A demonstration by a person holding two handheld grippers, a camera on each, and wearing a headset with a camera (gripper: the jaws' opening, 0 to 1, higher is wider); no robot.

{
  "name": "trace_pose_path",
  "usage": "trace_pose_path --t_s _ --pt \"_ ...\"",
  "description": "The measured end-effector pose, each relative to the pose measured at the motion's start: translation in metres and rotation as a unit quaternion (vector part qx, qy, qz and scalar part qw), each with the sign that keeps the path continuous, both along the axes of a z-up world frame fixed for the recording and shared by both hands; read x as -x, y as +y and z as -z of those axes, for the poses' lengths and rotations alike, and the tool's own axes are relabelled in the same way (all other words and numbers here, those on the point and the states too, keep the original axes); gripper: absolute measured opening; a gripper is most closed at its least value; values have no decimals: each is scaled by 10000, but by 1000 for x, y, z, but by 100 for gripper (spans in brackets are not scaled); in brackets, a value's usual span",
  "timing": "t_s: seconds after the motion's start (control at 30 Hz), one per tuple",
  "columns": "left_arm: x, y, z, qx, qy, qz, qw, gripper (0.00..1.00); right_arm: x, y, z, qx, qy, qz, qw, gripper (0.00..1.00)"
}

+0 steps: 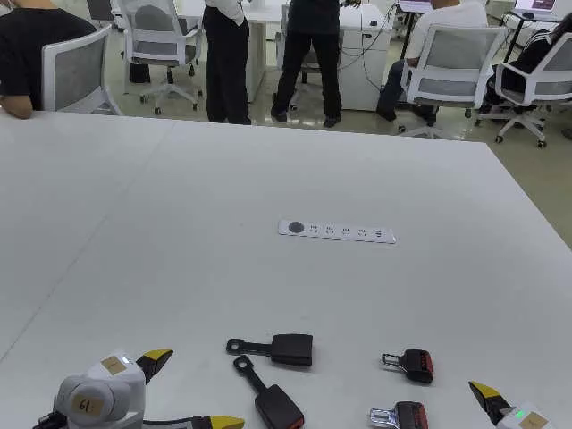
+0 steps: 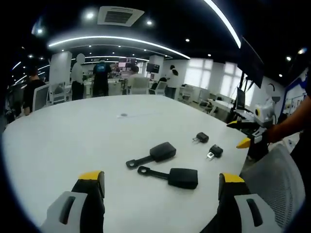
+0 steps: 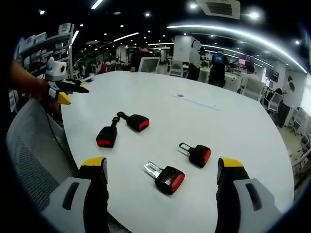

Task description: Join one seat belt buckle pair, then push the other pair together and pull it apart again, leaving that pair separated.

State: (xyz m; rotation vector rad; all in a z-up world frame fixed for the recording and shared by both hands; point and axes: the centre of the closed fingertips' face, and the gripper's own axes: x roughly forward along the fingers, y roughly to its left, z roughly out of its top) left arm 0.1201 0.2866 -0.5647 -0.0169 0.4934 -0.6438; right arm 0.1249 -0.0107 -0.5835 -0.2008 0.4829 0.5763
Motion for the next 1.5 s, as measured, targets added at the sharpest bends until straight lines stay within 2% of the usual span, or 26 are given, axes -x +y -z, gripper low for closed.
trace_pose_path --t_s 0.5,0.9,0.97,1.5 --pt "-2 3 2 0 -19 38 10000 100 -2 2 -2 -77 -63 35 9999 95" --pt "-4 3 -4 8 -96 53 9999 100 -5 1 -2 -168 -97 128 9997 95" --pt "-5 4 -8 55 -95 -7 9999 100 -6 1 -2 -186 -113 142 9997 95" --pt "-14 17 -8 99 -226 -98 9996 100 -10 -2 -10 -260 -197 222 9992 95"
